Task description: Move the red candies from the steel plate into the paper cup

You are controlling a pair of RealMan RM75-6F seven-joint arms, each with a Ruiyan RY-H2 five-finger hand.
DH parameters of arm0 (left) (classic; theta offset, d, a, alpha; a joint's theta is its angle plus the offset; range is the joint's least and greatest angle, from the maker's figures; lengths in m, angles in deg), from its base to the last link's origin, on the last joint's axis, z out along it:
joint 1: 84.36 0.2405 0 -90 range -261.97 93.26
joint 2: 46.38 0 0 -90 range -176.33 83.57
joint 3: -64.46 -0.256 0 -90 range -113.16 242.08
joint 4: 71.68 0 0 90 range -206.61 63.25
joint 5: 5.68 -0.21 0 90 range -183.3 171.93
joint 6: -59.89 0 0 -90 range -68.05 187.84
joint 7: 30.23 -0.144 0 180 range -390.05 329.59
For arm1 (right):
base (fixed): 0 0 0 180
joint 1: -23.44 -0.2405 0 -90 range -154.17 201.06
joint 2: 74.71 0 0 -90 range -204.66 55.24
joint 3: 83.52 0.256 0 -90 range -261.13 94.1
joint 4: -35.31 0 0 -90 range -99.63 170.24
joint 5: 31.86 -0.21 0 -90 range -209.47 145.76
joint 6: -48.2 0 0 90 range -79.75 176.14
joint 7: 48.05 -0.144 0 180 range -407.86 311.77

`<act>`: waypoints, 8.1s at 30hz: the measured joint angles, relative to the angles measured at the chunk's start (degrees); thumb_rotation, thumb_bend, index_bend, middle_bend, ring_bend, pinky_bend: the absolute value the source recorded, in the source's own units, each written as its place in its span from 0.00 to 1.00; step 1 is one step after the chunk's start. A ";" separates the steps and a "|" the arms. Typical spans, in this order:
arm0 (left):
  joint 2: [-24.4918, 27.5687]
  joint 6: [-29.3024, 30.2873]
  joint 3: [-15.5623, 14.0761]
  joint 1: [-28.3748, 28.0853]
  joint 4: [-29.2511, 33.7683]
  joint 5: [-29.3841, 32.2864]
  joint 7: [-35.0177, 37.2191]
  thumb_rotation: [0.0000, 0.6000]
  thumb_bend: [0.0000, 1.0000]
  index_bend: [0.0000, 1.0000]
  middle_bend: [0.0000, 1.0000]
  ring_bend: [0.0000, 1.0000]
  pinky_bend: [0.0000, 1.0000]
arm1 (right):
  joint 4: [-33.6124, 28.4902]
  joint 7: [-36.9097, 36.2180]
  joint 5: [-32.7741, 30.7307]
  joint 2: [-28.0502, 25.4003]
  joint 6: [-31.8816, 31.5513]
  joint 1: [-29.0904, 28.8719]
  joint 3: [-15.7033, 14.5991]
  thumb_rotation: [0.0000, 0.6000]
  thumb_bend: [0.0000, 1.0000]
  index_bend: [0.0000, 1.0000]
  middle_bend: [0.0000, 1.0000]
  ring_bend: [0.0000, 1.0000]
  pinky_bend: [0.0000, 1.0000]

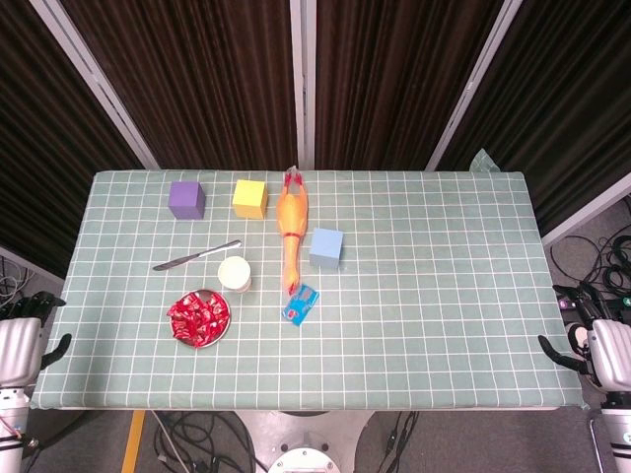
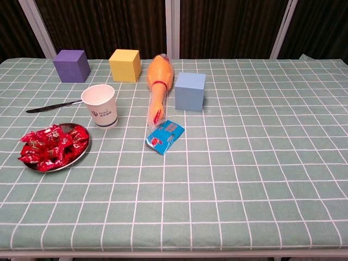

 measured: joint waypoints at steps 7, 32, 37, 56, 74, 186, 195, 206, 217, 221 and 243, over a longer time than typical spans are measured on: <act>0.32 0.59 -0.67 0.46 0.87 -1.68 0.58 1.00 0.26 0.41 0.37 0.31 0.32 | 0.50 -1.48 1.02 -0.35 -1.12 0.28 -0.19 1.00 0.20 0.17 0.19 0.06 0.26; -5.33 -29.62 -1.56 -21.44 -5.21 -11.19 -1.07 1.00 0.27 0.37 0.42 0.83 1.00 | -0.59 2.08 0.38 -1.18 0.67 -1.44 0.40 1.00 0.20 0.14 0.19 0.06 0.26; -9.79 -34.12 -0.85 -24.67 -7.62 -6.92 -3.63 1.00 0.27 0.37 0.42 0.85 1.00 | -0.18 1.96 0.01 -1.14 0.93 -1.41 0.28 1.00 0.20 0.14 0.18 0.06 0.27; -17.44 -35.46 -0.80 -26.37 -12.86 4.38 -9.91 1.00 0.32 0.43 0.47 0.88 1.00 | -0.53 2.05 -0.61 -1.45 1.97 -2.05 0.46 1.00 0.20 0.14 0.18 0.06 0.30; -19.03 -36.14 -1.62 -27.90 -15.14 7.30 -10.15 1.00 0.52 0.65 0.62 0.90 1.00 | -0.46 1.51 -0.14 -1.82 1.43 -1.78 0.12 1.00 0.20 0.14 0.19 0.07 0.34; -10.76 -29.93 1.79 -38.30 -10.98 14.43 -6.14 1.00 0.33 0.39 0.67 0.88 1.00 | -0.72 0.96 -0.30 -3.39 0.71 -1.30 0.47 1.00 0.20 0.14 0.21 0.07 0.39; -15.80 -39.77 -0.03 -41.13 -26.34 6.38 7.32 1.00 0.34 0.39 0.76 0.90 1.00 | -1.14 1.73 -1.05 -3.76 0.57 -0.97 0.53 1.00 0.20 0.14 0.21 0.07 0.39; -23.10 -46.99 -1.52 -45.47 -38.27 0.94 14.84 1.00 0.34 0.39 0.77 0.90 1.00 | -2.09 3.21 -2.02 -3.90 1.41 -1.27 0.82 1.00 0.20 0.14 0.21 0.07 0.39; -26.31 -49.65 -2.15 -46.85 -43.47 -1.20 21.19 1.00 0.34 0.42 0.77 0.90 1.00 | -2.76 4.08 -2.51 -4.12 1.79 -1.40 1.00 1.00 0.20 0.14 0.21 0.07 0.40; -27.25 -50.44 -2.45 -47.02 -45.16 -1.61 22.18 1.00 0.35 0.42 0.77 0.90 1.00 | -3.05 4.37 -2.65 -4.17 1.95 -1.47 1.06 1.00 0.20 0.14 0.21 0.07 0.40; -24.42 -47.57 -0.72 -44.80 -40.60 0.09 22.41 1.00 0.36 0.41 0.76 0.90 1.00 | -3.31 4.53 -2.64 -4.27 2.10 -1.50 1.08 1.00 0.20 0.14 0.22 0.07 0.40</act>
